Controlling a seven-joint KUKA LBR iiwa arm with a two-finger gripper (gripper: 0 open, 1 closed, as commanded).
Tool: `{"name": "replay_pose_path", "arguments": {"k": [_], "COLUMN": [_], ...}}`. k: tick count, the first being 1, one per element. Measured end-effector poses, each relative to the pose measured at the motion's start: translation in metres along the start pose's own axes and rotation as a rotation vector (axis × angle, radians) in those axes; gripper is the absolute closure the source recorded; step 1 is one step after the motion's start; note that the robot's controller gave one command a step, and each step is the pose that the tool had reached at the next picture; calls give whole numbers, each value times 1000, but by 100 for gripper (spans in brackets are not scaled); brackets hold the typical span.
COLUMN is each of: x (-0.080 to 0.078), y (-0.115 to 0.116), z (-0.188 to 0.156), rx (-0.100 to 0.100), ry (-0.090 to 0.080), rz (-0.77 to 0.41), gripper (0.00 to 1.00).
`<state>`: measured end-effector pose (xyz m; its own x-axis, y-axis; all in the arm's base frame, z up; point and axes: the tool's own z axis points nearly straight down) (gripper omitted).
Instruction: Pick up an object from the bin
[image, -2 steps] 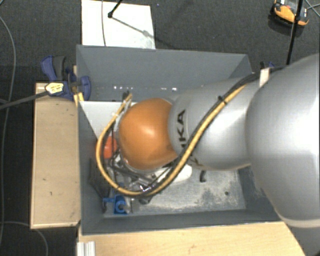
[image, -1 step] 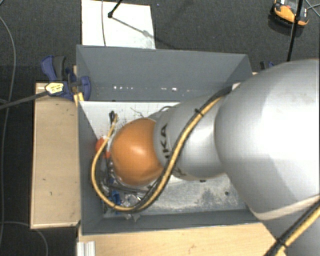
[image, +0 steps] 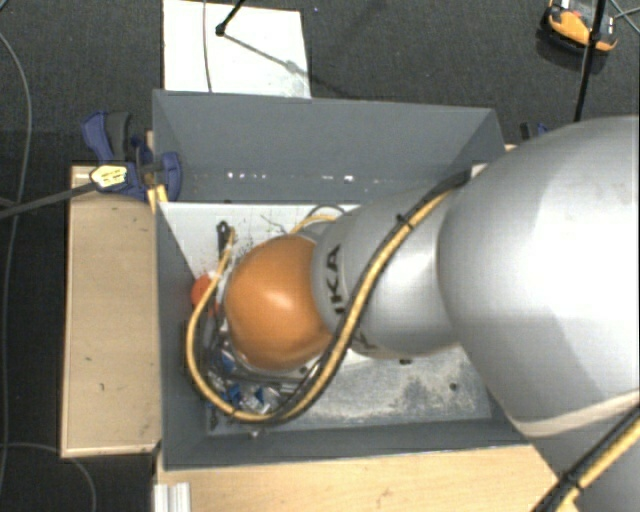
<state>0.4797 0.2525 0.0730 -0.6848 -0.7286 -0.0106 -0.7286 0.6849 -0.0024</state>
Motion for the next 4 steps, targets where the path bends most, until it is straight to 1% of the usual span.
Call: {"name": "replay_pose_path", "arguments": {"k": [2, 3, 4], "x": [1, 4, 2], "y": [0, 1, 0], "z": [-3, -23, -43], "rx": [-1, -4, -2], "ry": [1, 11, 6], "rz": [1, 2, 3], "gripper": [100, 100, 100]}}
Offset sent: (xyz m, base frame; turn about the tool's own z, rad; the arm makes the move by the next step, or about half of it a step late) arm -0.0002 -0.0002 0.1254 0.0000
